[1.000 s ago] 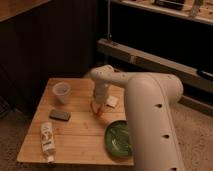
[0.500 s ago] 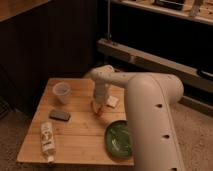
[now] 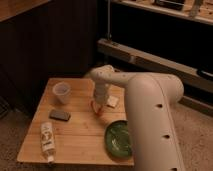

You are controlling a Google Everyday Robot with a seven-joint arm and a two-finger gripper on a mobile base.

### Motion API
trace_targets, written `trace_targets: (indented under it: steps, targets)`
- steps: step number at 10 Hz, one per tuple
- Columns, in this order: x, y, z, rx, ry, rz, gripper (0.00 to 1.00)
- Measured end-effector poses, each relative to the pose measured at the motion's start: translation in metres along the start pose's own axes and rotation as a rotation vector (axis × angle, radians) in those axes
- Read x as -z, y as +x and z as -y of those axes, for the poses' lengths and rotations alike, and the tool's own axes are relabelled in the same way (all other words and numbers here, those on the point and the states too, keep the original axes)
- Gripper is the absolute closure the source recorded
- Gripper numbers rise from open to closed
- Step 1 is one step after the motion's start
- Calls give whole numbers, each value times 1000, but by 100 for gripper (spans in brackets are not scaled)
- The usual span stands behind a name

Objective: Drag the pepper across the table

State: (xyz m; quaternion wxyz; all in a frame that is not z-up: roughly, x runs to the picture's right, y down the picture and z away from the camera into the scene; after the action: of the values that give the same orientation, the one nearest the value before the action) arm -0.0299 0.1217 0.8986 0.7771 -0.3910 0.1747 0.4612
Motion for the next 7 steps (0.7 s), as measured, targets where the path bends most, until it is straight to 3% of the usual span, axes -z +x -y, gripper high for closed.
trace_targets:
  steps: [7]
  targets:
    - [0,3,2,0,-1,-3,97]
